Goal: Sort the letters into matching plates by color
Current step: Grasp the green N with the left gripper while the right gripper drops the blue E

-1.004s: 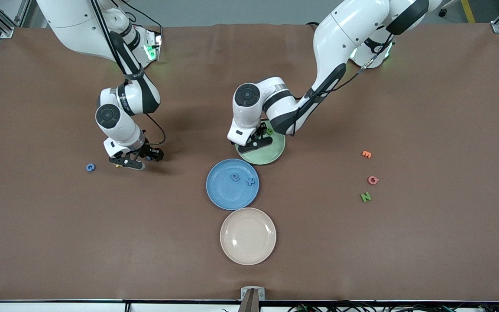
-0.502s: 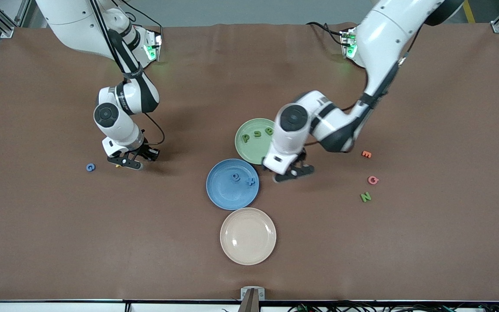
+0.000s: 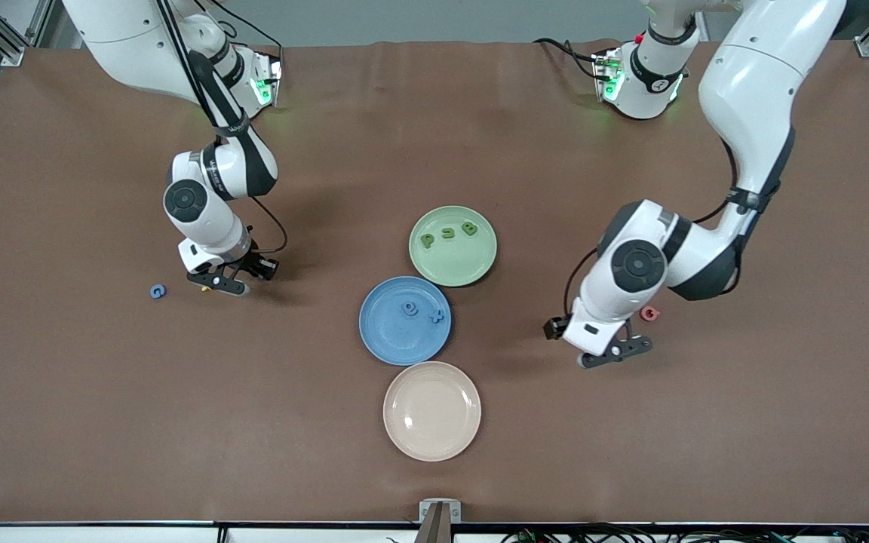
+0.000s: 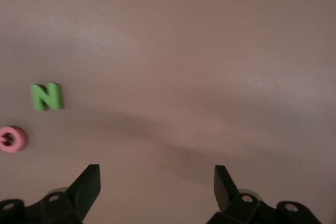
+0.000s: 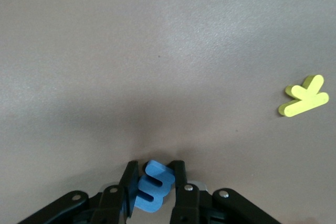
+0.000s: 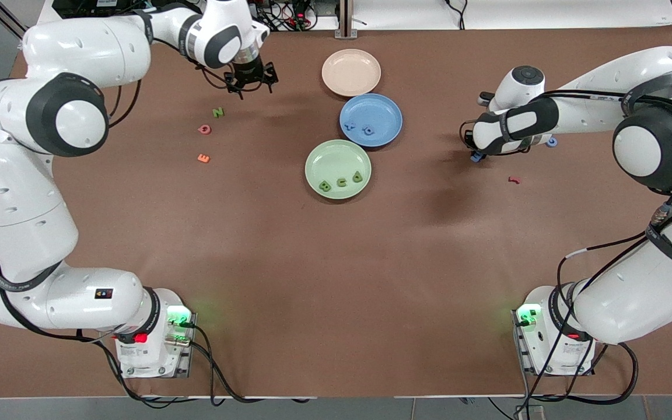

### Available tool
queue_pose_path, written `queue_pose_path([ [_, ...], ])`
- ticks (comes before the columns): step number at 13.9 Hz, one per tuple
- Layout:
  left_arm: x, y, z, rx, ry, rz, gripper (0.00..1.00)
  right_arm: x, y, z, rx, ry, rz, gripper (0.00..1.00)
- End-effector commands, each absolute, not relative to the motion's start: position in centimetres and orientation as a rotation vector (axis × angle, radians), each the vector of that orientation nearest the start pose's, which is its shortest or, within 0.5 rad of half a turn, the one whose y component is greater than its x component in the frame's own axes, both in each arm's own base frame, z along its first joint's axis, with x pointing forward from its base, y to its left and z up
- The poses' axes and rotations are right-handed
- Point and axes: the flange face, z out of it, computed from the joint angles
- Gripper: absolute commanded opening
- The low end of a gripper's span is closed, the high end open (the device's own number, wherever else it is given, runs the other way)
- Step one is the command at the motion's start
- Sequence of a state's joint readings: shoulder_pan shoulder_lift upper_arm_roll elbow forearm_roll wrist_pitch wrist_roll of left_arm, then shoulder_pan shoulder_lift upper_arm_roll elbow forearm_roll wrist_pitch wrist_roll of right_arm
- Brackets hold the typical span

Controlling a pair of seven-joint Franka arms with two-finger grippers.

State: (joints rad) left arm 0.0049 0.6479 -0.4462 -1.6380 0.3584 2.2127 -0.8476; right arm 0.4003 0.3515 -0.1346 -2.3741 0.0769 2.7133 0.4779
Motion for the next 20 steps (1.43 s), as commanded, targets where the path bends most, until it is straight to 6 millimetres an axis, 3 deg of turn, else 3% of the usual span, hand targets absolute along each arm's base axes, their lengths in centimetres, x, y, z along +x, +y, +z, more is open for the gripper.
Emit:
queue_pose_path([
  [1, 64.7, -20.6, 25.9, -3.06, -0.367, -0.026, 0.96, 50.4, 15.3, 19.7, -3.125, 0.483, 0.05, 0.0],
  [5, 65.7, -15.3, 23.1, -3.061, -0.302, 0.041, 0.96, 54.4, 23.4, 26.4, -3.105, 0.636, 0.101, 0.0],
  [7, 66.0, -13.5, 21.9, -3.069, -0.252, 0.063, 0.96, 55.9, 27.6, 27.8, -3.079, 0.714, 0.068, 0.0],
  [9, 66.1, -12.7, 20.8, -3.079, -0.242, 0.074, 0.96, 57.1, 32.1, 28.2, -3.038, 0.786, 0.03, 0.0],
  [13, 66.0, -12.2, 19.3, -3.085, -0.25, 0.095, 0.91, 58.6, 40.5, 27.2, -2.964, 0.935, 0.013, 0.0],
  [17, 66.2, -11.8, 18.3, -3.092, -0.258, 0.076, 0.86, 57.1, 43.8, 24.8, -2.962, 0.996, 0.013, 0.0],
  [20, 66.5, -11.4, 17.7, -3.096, -0.262, 0.042, 0.79, 57.1, 43.7, 24.3, -2.976, 0.988, 0.006, 0.0],
])
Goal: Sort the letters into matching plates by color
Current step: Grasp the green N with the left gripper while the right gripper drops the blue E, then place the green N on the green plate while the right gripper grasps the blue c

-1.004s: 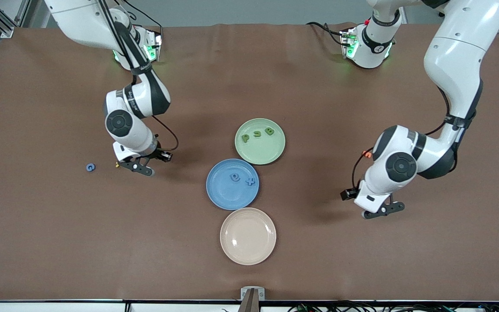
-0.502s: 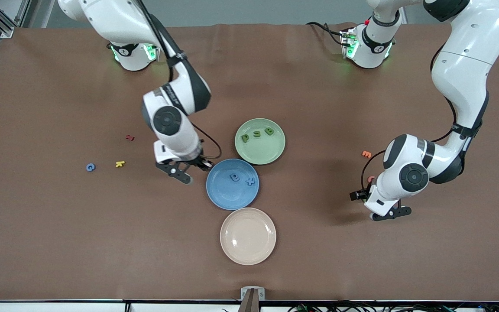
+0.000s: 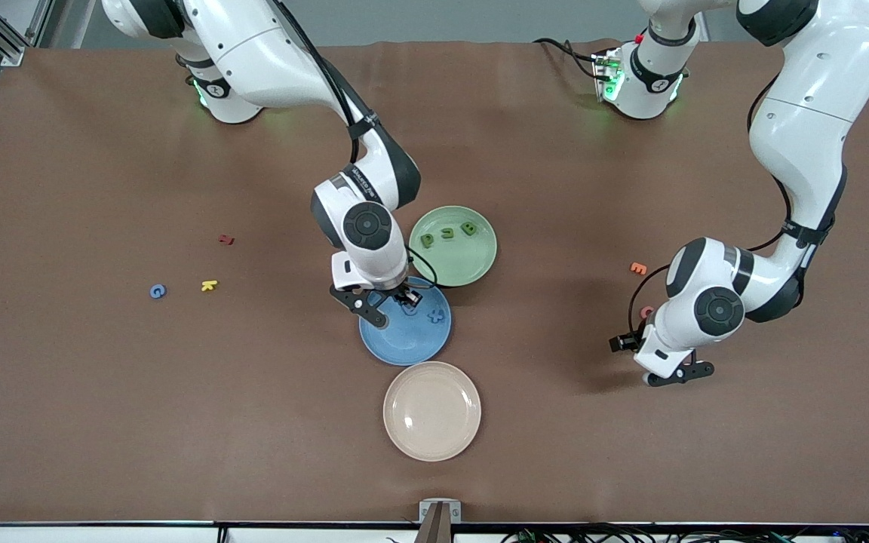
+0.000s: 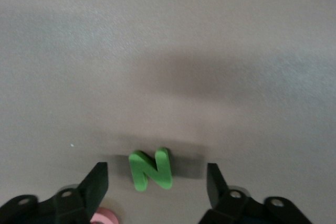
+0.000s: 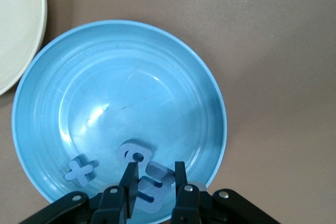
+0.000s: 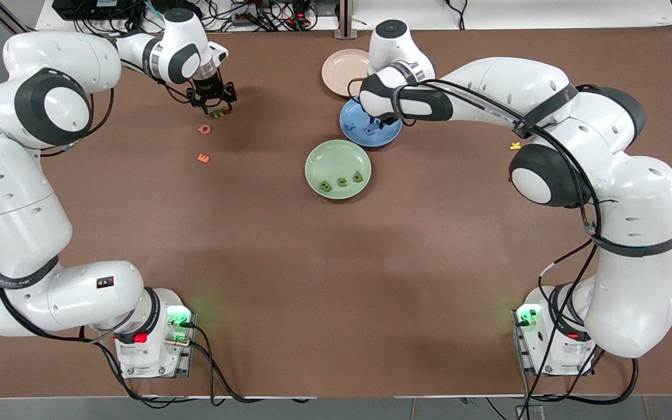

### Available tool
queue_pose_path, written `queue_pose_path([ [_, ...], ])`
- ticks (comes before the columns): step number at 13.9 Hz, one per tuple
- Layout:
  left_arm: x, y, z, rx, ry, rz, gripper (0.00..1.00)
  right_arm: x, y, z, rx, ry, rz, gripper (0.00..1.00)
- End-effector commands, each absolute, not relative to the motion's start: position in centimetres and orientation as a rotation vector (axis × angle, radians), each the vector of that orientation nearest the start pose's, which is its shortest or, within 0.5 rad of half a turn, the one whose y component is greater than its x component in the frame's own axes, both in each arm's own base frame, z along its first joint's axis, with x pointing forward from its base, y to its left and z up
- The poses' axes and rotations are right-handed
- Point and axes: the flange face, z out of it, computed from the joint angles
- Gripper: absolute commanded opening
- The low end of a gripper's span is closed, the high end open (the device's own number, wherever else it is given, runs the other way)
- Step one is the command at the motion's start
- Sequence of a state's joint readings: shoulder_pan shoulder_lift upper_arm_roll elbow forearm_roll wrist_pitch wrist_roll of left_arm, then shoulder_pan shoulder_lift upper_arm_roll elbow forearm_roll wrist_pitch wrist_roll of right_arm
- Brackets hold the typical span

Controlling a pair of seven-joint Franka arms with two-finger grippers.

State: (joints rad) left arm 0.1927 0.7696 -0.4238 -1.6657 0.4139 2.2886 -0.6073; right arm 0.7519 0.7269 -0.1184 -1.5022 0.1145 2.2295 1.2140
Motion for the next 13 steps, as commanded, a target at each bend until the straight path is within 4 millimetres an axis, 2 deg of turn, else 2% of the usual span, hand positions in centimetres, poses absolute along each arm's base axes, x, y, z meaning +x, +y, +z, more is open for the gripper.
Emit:
queue_pose_path([
  [1, 66.4, -11.4, 17.7, -3.095, -0.263, 0.047, 0.77, 57.2, 43.4, 23.7, -2.981, 0.993, 0.009, 0.0],
  [2, 66.3, -11.4, 17.6, -3.096, -0.26, 0.047, 0.74, 57.2, 43.3, 23.2, -2.988, 0.992, 0.008, 0.01],
  [3, 66.3, -11.4, 17.6, -3.095, -0.262, 0.049, 0.71, 57.4, 43.0, 23.1, -2.991, 0.989, 0.007, 0.09],
  [4, 66.3, -11.4, 17.6, -3.095, -0.264, 0.049, 0.67, 57.8, 42.6, 23.3, -3.0, 0.96, 0.005, 0.52],
  [5, 66.3, -11.4, 17.6, -3.094, -0.266, 0.051, 0.62, 57.8, 42.4, 23.3, -3.005, 0.951, 0.008, 1.0],
  [9, 66.0, -11.5, 17.3, -3.092, -0.264, 0.062, 0.54, 57.8, 42.6, 23.6, -3.005, 0.946, 0.008, 1.0],
  [11, 65.9, -11.5, 17.3, -3.091, -0.264, 0.062, 0.45, 57.8, 42.6, 23.7, -3.006, 0.942, 0.005, 1.0],
  [13, 66.0, -11.5, 17.4, -3.091, -0.264, 0.059, 0.31, 58.1, 42.1, 24.1, -3.017, 0.918, 0.002, 1.0],
])
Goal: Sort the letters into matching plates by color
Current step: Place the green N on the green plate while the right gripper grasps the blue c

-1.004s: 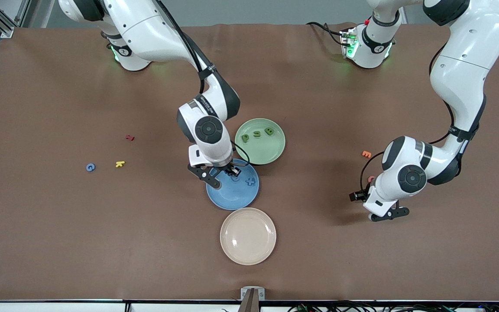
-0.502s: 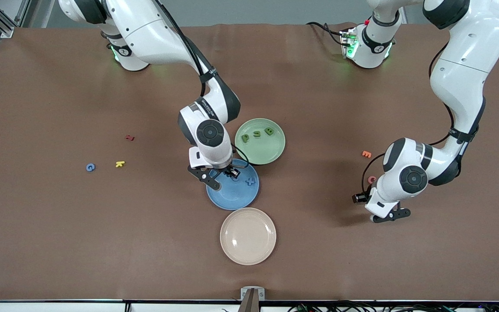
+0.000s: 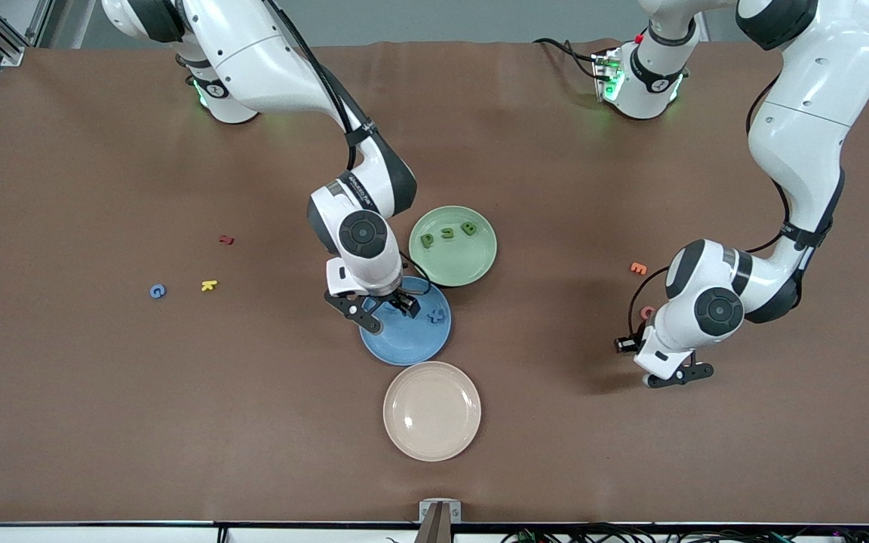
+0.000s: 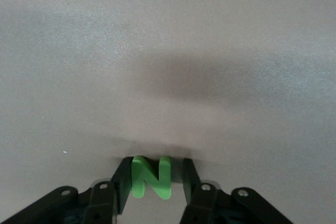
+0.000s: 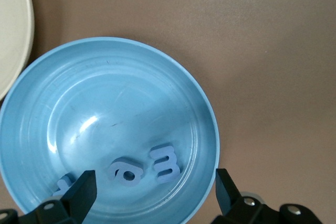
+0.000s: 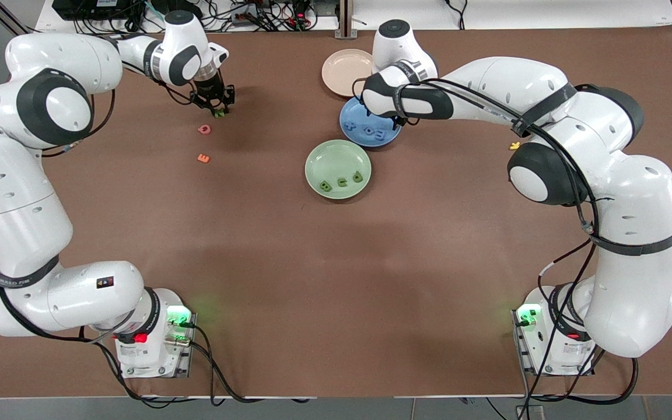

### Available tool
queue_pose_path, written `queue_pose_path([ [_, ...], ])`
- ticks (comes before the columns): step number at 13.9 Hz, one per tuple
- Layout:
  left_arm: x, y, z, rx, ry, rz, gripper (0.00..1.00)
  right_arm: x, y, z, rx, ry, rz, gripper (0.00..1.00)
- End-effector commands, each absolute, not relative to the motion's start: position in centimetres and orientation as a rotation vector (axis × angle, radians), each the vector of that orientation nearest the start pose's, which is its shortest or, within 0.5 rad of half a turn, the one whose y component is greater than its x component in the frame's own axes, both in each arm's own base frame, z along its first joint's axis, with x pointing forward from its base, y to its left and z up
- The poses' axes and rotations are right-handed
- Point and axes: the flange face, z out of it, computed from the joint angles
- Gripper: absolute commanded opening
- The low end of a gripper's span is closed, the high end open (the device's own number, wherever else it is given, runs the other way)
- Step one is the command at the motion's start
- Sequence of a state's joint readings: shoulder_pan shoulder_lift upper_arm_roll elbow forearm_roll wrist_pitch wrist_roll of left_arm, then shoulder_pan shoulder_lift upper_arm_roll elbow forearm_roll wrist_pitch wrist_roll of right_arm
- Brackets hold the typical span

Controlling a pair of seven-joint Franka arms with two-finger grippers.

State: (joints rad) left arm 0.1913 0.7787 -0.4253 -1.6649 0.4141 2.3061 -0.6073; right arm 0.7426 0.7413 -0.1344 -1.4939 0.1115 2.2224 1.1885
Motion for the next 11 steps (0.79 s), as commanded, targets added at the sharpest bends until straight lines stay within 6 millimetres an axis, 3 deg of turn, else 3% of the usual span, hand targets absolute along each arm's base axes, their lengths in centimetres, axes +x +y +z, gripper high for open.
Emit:
queue_pose_path([
  [1, 66.1, -11.5, 17.7, -3.091, -0.264, 0.053, 0.23, 58.1, 41.7, 23.9, -3.04, 0.89, 0.02, 1.0],
  [5, 66.2, -11.9, 18.5, -3.086, -0.262, 0.043, 0.17, 58.1, 38.7, 24.2, -3.082, 0.836, 0.069, 1.0],
  [7, 66.0, -12.8, 19.6, -3.08, -0.257, 0.05, 0.17, 57.6, 35.6, 25.3, -3.1, 0.77, 0.095, 1.0],
  [11, 63.5, -20.4, 23.2, -3.06, -0.275, 0.142, 0.17, 56.5, 26.5, 28.4, -3.127, 0.595, 0.14, 1.0],
])
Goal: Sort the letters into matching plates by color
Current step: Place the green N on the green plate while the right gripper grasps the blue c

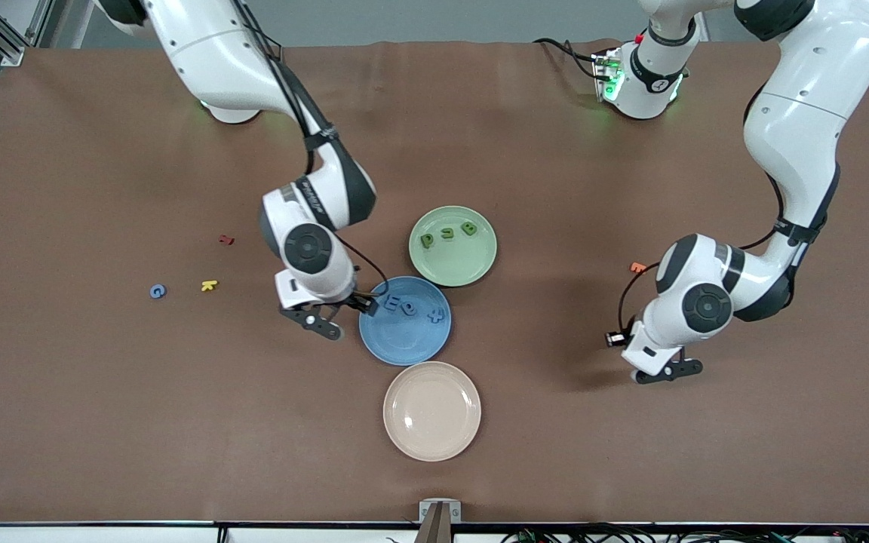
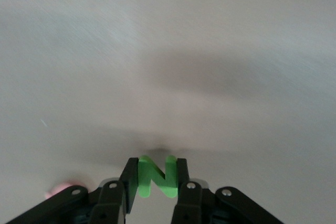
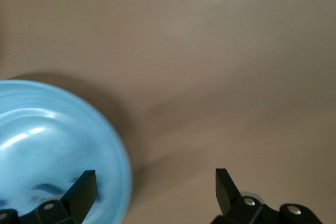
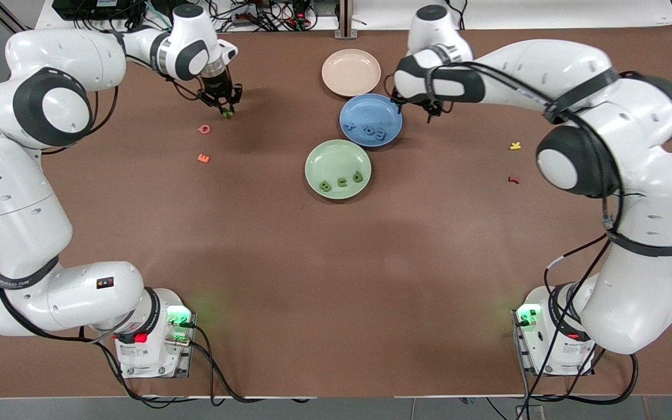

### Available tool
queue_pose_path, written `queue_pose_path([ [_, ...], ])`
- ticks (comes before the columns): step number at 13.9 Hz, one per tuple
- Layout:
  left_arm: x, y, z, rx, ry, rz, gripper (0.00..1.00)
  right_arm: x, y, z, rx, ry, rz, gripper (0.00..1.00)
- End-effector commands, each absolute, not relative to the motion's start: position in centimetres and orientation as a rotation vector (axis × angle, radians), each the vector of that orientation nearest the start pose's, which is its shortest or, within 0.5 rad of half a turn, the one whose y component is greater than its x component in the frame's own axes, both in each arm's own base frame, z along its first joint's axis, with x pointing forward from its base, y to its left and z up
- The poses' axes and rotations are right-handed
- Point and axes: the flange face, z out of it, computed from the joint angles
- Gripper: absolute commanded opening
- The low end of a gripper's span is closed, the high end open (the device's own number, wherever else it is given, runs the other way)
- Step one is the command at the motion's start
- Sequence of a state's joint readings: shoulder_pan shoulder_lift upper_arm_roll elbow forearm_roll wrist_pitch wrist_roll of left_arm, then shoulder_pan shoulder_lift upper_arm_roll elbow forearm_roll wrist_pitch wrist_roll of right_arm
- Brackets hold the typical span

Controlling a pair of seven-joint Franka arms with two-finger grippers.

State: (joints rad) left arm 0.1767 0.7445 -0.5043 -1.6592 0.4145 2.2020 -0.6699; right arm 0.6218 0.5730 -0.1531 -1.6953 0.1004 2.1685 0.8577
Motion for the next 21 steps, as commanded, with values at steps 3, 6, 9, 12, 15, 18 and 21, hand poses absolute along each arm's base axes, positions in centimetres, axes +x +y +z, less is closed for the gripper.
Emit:
queue_pose_path([
  [3, 60.7, -27.6, 24.9, -3.061, -0.325, 0.167, 0.17, 55.1, 16.9, 29.3, -3.111, 0.45, 0.069, 1.0],
  [6, 56.2, -35.8, 24.9, -3.048, -0.362, 0.158, 0.17, 55.0, 6.6, 29.6, -3.129, 0.246, 0.082, 1.0],
  [9, 51.8, -42.0, 24.4, -3.038, -0.343, 0.156, 0.17, 55.1, -3.6, 29.3, -3.15, 0.015, 0.041, 1.0],
  [12, 48.7, -45.5, 23.2, -3.033, -0.312, 0.166, 0.17, 54.3, -10.5, 28.0, -3.161, -0.092, -0.038, 1.0],
  [15, 46.6, -47.4, 21.5, -3.034, -0.26, 0.202, 0.17, 52.9, -12.9, 24.2, -3.178, -0.109, -0.083, 1.0],
  [18, 46.4, -48.8, 20.9, -3.054, -0.251, 0.203, 0.18, 52.9, -13.3, 21.8, -3.19, -0.117, -0.101, 1.0],
  [21, 46.6, -49.1, 20.0, -3.034, -0.248, 0.166, 0.2, 53.1, -13.1, 19.8, -3.193, -0.108, -0.111, 0.98],
])
